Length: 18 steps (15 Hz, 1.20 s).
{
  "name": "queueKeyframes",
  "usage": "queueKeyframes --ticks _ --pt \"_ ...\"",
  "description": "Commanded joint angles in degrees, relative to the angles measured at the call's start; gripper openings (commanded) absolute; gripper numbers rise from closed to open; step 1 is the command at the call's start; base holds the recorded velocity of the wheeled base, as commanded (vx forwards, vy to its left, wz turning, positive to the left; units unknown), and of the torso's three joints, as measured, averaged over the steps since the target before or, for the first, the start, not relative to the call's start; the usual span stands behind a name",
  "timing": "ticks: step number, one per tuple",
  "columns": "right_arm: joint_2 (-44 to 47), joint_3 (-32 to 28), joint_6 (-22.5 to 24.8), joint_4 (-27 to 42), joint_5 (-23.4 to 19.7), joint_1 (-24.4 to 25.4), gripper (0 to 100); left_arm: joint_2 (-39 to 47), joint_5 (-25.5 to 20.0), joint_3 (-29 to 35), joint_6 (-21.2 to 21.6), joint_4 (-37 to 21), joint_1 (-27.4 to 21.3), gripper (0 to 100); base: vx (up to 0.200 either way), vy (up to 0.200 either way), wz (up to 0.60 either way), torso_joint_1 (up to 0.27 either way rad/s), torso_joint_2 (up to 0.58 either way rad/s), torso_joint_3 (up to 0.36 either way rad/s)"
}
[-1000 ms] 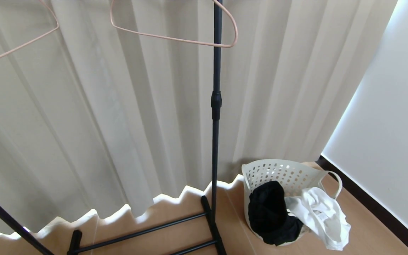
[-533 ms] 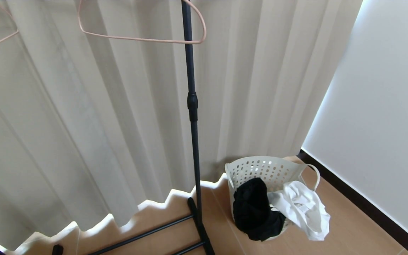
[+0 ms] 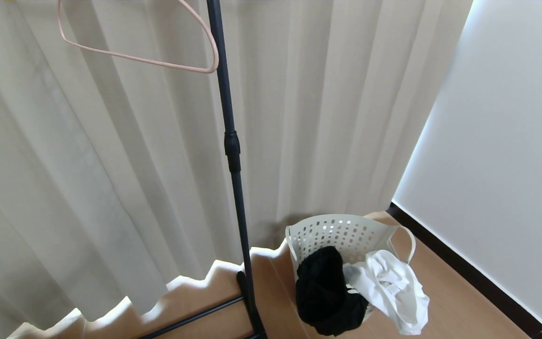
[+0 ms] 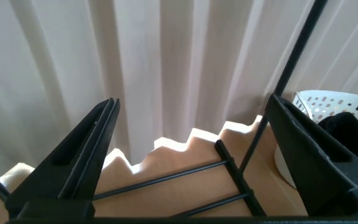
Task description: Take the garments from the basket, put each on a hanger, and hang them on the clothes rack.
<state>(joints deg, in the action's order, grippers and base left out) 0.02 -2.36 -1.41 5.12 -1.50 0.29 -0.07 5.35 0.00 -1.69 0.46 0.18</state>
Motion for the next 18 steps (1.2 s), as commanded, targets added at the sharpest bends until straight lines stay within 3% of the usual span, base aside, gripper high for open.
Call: queueKeyframes --ticks 1,7,18 --pt "0.0 0.0 0.0 0.1 0.0 0.1 100 0.1 0.0 0.0 0.0 0.1 0.1 100 0.0 0.0 0.0 0.0 0.0 0.0" --pt "0.0 0.0 0.0 0.1 0.0 0.1 100 0.1 -0.2 0.0 0.0 -0.2 0.1 100 0.0 0.0 0.0 0.0 0.0 -0.013" --pt "0.0 0.0 -0.2 0.1 0.1 0.1 100 0.1 -0.3 0.0 -0.1 -0.3 0.1 100 0.0 0.0 0.0 0.002 0.0 -0.185"
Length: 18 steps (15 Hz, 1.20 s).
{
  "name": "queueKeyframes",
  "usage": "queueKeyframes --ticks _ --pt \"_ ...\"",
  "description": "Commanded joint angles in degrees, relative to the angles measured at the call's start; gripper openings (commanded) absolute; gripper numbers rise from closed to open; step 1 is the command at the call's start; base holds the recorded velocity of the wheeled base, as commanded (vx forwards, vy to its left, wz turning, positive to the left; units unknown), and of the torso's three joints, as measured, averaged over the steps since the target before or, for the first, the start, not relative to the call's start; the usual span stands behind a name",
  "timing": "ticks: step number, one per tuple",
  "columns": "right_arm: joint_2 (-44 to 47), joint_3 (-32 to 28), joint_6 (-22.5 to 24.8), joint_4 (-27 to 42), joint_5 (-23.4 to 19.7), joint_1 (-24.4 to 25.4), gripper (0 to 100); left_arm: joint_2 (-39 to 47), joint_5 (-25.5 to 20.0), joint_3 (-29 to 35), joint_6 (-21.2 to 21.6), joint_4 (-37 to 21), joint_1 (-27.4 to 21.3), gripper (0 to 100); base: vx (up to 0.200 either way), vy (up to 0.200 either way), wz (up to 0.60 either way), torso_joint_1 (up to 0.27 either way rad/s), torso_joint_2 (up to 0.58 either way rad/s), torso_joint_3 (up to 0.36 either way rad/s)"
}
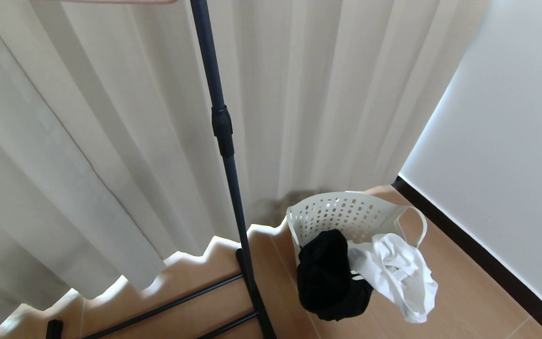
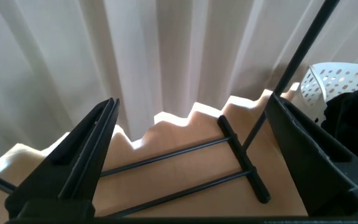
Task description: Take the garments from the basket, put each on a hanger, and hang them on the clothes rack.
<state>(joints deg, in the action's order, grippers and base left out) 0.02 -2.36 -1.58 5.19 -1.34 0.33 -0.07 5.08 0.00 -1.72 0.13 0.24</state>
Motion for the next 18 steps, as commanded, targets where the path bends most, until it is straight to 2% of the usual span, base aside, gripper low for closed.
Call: queueKeyframes --ticks 1,18 --pt "0.0 0.0 0.0 0.0 -0.1 0.0 100 0.1 0.0 0.0 0.0 0.0 0.0 100 0.0 0.0 0.0 0.007 0.0 -0.193" --pt "0.3 -0.1 0.5 0.2 -0.3 0.1 100 0.1 0.0 0.0 0.0 0.0 0.0 100 0.0 0.0 0.0 0.001 0.0 -0.199"
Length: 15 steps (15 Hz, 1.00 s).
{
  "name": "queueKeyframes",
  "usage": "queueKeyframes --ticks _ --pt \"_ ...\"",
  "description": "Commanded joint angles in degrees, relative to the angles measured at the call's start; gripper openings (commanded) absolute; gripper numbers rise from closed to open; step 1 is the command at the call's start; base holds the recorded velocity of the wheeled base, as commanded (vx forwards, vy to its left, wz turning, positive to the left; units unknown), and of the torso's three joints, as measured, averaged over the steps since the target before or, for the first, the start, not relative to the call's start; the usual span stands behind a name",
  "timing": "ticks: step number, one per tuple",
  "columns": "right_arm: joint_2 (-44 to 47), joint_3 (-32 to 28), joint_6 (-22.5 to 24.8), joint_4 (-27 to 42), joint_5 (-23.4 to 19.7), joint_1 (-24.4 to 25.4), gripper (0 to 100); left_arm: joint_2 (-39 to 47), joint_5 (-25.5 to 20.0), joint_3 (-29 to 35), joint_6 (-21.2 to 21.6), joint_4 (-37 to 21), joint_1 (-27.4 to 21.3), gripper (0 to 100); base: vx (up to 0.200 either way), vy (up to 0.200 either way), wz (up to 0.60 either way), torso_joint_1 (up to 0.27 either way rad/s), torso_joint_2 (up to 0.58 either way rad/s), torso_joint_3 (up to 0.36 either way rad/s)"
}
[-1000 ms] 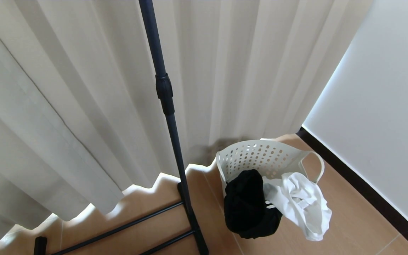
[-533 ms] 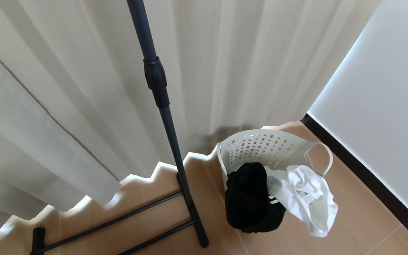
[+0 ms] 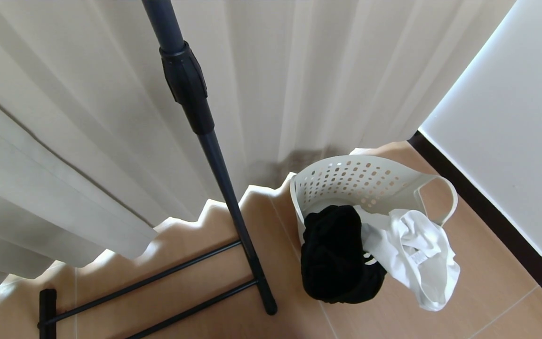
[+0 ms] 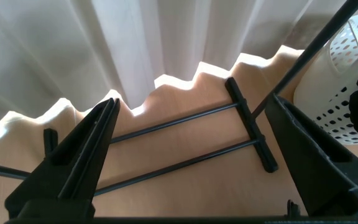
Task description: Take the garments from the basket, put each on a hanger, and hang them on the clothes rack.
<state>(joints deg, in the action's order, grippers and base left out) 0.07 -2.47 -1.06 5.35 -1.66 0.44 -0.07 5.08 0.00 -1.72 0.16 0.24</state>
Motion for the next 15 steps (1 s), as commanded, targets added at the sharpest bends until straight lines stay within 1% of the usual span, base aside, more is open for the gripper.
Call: queueKeyframes --ticks 1,3,5,6,8,9,10,11,12,13,14,15 --pt "1.0 0.0 -0.2 0.0 0.0 0.0 100 0.1 0.0 0.0 0.3 0.0 -0.1 100 0.0 0.0 0.0 0.007 0.01 -0.105" --pt "2.7 -0.1 -0.5 0.0 -0.1 0.0 100 0.1 0.2 0.0 0.1 0.3 -0.1 100 0.0 0.0 0.0 0.001 0.0 -0.03" --pt "8.7 -0.1 -0.6 0.0 -0.1 0.4 100 0.1 0.1 0.0 0.2 0.3 -0.1 100 0.0 0.0 0.0 0.0 0.0 0.0" --pt "13.0 -0.1 -0.5 0.0 -0.2 2.9 100 0.1 0.1 0.0 0.2 0.3 -0.1 100 0.0 0.0 0.0 0.0 0.0 0.0" --pt "20.5 -0.2 -0.5 -0.3 0.1 13.3 100 0.1 0.1 0.0 0.2 0.3 -0.1 100 0.0 0.0 0.0 0.0 0.0 0.0" --pt "23.1 -1.0 -0.3 -1.2 0.2 16.3 100 0.1 0.1 0.0 0.2 0.3 -0.1 100 0.0 0.0 0.0 0.0 0.0 0.0" --pt "29.6 -3.5 0.0 -3.7 0.3 21.4 100 0.1 0.1 0.0 0.2 0.3 -0.1 100 0.0 0.0 0.0 0.0 0.0 0.0" --pt "36.0 -6.0 0.0 -5.7 0.4 23.7 100 0.1 0.1 0.0 0.1 0.3 -0.1 100 0.0 0.0 0.0 0.0 0.0 0.0" --pt "49.4 -11.6 0.6 -9.0 0.5 24.2 100 0.1 0.1 0.0 0.2 0.3 -0.1 100 0.0 0.0 0.0 0.0 0.0 0.0" --pt "55.6 -14.3 2.2 -10.4 0.7 24.2 100 0.1 0.1 0.0 0.2 0.3 -0.1 100 0.0 0.0 0.0 0.0 0.0 0.0" --pt "67.2 -19.2 8.1 -14.1 1.5 24.2 100 0.1 0.1 0.0 0.2 0.3 -0.1 100 0.0 0.0 0.0 0.0 0.0 0.0" --pt "72.9 -21.5 12.8 -17.1 3.5 24.2 100 0.1 0.1 0.0 0.2 0.3 -0.1 100 0.0 0.0 0.0 0.0 0.0 0.0"
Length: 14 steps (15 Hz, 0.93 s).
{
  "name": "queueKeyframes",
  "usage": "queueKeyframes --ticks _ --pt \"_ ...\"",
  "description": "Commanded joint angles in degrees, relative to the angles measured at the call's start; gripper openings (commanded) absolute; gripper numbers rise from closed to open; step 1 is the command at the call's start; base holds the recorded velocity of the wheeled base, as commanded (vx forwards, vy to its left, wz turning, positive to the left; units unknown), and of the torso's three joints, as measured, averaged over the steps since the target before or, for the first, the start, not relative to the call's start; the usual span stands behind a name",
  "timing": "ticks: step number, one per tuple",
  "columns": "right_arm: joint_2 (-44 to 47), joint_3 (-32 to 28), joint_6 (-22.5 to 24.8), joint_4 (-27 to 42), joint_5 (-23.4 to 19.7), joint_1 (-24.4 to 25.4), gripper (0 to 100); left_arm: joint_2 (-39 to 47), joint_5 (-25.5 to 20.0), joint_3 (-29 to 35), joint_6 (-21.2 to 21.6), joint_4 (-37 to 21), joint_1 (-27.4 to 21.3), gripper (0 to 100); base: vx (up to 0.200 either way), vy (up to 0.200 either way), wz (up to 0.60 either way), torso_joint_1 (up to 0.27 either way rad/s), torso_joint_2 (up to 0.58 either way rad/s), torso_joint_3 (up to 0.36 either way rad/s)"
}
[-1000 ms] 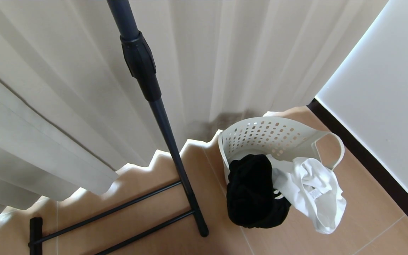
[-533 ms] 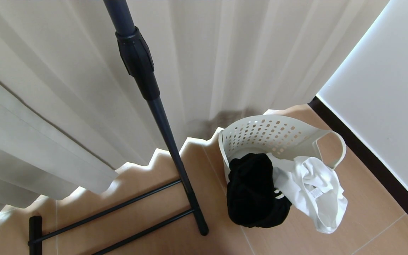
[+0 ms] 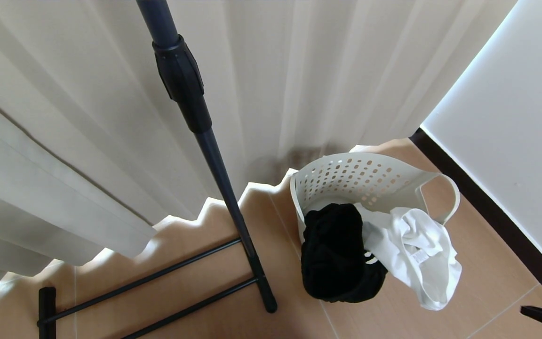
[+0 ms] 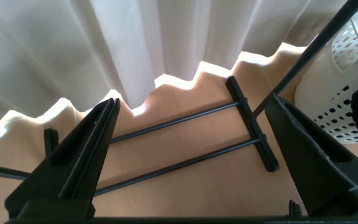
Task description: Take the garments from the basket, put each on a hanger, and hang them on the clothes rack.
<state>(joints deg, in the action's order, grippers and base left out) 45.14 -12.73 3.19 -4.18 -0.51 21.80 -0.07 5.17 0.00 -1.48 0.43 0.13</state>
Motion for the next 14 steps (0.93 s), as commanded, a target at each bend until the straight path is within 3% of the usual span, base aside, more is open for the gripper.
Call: queueKeyframes --ticks 1,2,3,4,5,8,14 --pt "31.1 -12.6 12.2 -9.7 4.2 2.8 100 0.1 0.0 0.0 0.0 0.0 0.0 100 0.0 0.0 0.0 0.0 0.0 0.0" --pt "39.0 -16.5 20.1 -14.4 9.0 2.8 100 0.1 0.1 0.0 0.0 0.0 0.0 100 0.0 0.0 0.0 0.0 0.0 0.0" --pt "40.7 -17.4 21.4 -15.3 10.2 2.8 100 0.1 0.0 0.0 0.0 0.0 0.0 100 0.0 0.0 0.0 0.0 0.0 0.0" --pt "47.5 -21.6 24.7 -18.5 14.7 2.8 100 0.1 0.0 0.0 0.0 0.0 0.0 100 0.0 0.0 0.0 0.0 0.0 0.0" --pt "51.5 -24.5 25.8 -19.7 16.5 2.8 100 0.1 0.0 0.0 0.0 0.0 0.0 100 0.0 0.0 0.0 0.0 0.0 0.0" --pt "58.1 -28.9 25.9 -21.2 17.7 2.2 100 0.1 0.0 0.0 0.0 0.0 0.0 100 0.0 0.0 0.0 0.0 0.0 0.0" --pt "73.9 -37.9 26.0 -32.0 20.5 0.6 100 0.1 0.0 0.0 0.0 0.0 0.0 100 0.0 0.0 0.0 0.0 0.0 0.0"
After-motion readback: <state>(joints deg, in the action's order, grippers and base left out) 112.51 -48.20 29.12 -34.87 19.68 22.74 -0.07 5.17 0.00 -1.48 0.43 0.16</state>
